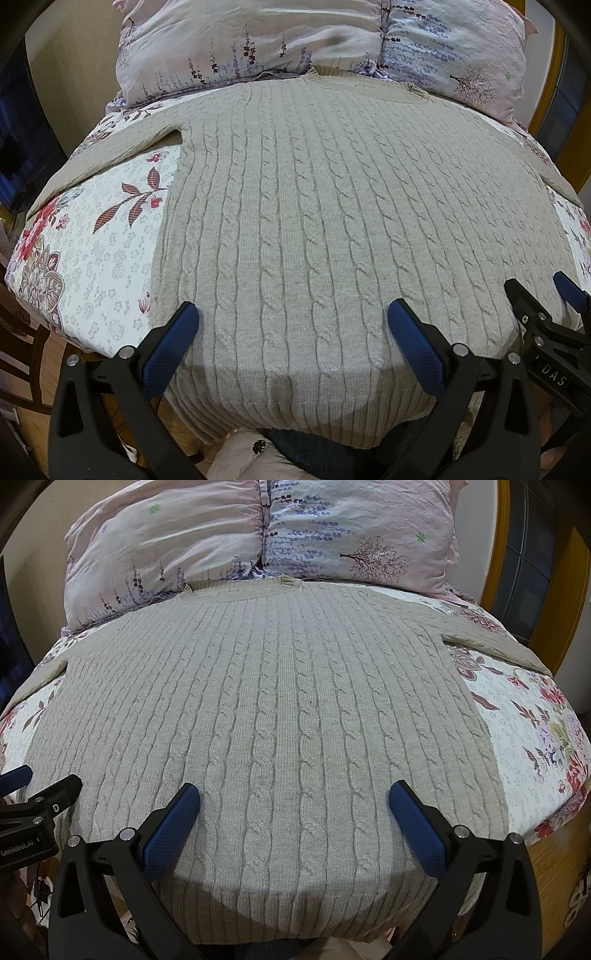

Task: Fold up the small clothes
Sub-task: 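Grasp the sweater sleeve cuff with the right gripper and lift it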

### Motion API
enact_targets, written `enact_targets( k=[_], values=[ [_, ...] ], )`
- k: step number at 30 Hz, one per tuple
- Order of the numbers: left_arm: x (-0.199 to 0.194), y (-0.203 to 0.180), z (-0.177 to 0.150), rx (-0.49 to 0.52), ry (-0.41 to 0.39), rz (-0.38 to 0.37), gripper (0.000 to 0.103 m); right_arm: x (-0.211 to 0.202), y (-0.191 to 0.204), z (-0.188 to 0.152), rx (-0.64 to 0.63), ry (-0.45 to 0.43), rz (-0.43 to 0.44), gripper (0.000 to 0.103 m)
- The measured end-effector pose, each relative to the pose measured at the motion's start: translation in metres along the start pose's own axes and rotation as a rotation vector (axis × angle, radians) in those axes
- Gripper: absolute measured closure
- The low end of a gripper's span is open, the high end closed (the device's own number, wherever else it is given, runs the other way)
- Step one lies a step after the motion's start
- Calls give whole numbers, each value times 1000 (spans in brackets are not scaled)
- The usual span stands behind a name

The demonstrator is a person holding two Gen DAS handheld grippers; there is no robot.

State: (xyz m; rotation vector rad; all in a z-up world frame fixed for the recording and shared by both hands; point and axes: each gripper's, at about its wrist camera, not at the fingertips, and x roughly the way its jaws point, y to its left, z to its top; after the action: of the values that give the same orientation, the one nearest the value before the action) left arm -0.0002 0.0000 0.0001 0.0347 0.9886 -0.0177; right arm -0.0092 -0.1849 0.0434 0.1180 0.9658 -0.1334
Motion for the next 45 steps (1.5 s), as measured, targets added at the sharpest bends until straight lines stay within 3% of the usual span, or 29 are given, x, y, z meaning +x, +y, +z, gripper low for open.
enact_targets(
  k=[7, 13, 17, 21, 24, 27, 31, 37, 45],
  values=[
    [0, 0, 0, 1, 6, 0, 2, 2, -1, 3, -12, -11, 12, 1],
    [4, -1, 12, 10, 15, -2, 2, 4, -9, 5, -66, -40, 92, 1],
    [11, -1, 23, 21, 21, -3, 2, 4, -51, 33, 43, -48, 135, 1],
    [20, -2, 41, 34, 14, 3, 2, 9, -124, 70, 224, -87, 88, 1],
    [28, 0, 59, 24, 23, -29, 2, 22, -186, 95, 409, -77, 77, 12],
    [32, 1, 77, 22, -4, -51, 2, 50, -241, 119, 628, -22, 124, 28],
    [29, 0, 99, 33, -68, -73, 2, 81, -280, 127, 805, 28, 104, 39],
    [24, -4, 133, 73, -143, -77, 2, 100, -304, 128, 901, 19, 99, 51],
    [46, -5, 162, 60, -113, -98, 2, 103, -332, 121, 980, -23, 60, 76]
  ],
)
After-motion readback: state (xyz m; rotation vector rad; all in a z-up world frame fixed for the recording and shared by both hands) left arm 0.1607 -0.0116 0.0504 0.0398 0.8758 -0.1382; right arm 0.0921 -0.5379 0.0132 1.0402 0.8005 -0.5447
